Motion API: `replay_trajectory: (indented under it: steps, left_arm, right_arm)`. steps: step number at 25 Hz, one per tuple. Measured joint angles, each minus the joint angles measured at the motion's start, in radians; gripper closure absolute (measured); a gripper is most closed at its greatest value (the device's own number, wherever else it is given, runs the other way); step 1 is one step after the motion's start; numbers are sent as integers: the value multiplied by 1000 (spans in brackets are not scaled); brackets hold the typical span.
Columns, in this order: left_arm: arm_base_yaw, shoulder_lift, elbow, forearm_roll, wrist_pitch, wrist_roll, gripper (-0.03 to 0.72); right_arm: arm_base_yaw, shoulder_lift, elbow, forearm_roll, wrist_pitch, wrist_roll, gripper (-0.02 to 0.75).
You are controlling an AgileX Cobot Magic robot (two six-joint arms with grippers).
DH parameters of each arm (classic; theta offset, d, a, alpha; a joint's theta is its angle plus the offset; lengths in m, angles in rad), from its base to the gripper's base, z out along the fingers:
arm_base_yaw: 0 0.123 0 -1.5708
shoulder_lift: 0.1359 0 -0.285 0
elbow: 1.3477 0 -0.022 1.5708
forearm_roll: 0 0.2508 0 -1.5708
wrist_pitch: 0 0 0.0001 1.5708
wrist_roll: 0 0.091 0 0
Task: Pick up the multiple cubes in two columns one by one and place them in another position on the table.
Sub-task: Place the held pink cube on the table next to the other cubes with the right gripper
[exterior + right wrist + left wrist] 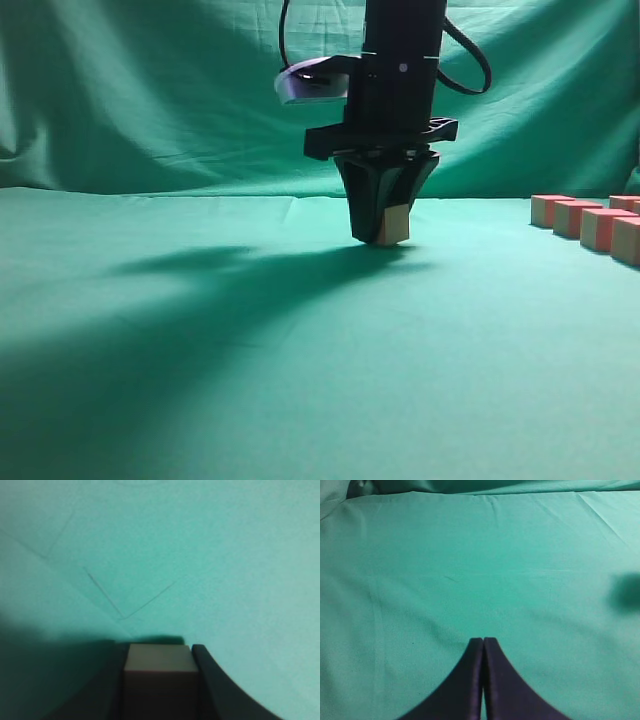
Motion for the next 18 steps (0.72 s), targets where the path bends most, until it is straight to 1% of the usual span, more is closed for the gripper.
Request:
replay_trajectory:
  steps: [11, 18]
  left_arm:
    - [0, 0, 0, 0, 0, 0, 688]
    - [0, 0, 0, 0, 0, 0, 688]
  right_arm:
    - [-27, 11, -2, 6, 7, 42, 482]
    - [-28, 11, -2, 63, 9, 40, 482]
